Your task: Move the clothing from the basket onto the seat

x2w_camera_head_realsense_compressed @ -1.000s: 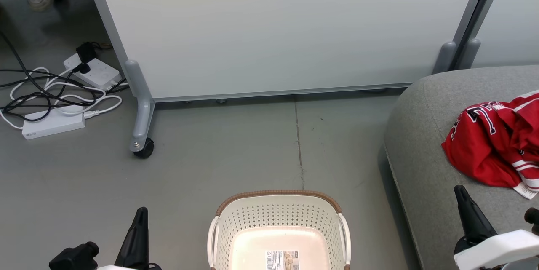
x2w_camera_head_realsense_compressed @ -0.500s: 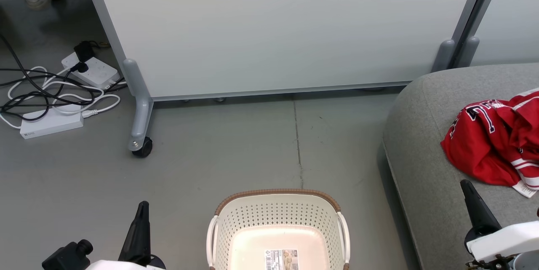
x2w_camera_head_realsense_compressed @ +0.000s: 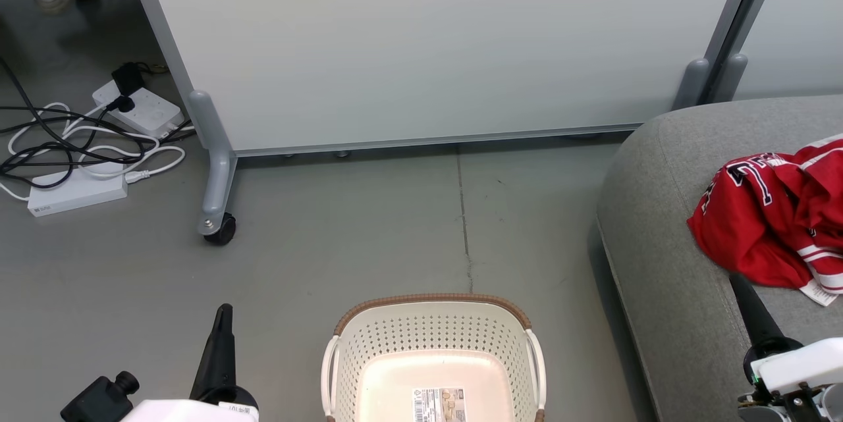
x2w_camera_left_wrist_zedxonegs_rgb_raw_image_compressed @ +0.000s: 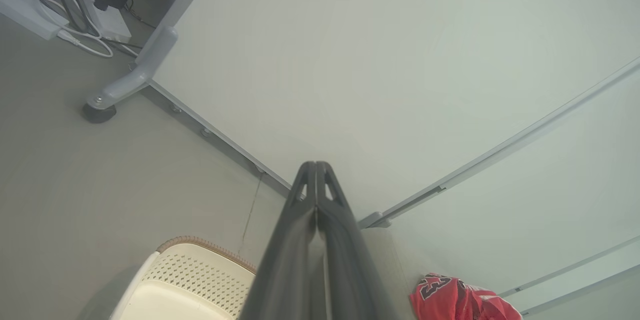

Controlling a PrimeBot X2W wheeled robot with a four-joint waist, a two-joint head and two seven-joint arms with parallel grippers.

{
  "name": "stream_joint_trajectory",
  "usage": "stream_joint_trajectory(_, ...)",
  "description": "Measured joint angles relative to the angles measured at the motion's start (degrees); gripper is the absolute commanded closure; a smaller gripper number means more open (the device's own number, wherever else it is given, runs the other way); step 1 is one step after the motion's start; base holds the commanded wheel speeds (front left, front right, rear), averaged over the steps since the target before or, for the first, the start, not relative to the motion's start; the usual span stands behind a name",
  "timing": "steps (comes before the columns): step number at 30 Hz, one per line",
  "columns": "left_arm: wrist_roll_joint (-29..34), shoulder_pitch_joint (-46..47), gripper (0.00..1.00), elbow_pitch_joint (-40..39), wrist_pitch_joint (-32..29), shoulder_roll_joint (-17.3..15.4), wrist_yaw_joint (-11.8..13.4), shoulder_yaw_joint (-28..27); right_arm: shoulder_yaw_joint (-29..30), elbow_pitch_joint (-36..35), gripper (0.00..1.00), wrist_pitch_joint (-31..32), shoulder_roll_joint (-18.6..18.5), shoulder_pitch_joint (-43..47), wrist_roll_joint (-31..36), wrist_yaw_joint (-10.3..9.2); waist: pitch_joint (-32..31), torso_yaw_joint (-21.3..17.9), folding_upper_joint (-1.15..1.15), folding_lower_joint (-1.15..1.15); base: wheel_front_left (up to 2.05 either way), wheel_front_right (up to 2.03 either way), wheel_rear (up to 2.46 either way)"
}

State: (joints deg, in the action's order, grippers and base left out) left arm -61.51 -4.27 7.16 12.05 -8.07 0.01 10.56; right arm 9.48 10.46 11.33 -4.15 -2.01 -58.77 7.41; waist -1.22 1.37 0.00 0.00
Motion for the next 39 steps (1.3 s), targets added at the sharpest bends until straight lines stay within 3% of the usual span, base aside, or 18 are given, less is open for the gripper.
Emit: stream_joint_trajectory(39,-18.60,2.21,1.00,-0.10,-0.19,3.22,-4.36,-1.63,5.05,5.36,1.00,6.38,-0.44,-4.79,-19.73,0.00,0.75,-0.71,0.00,0.00,0.00,0.00,0.00)
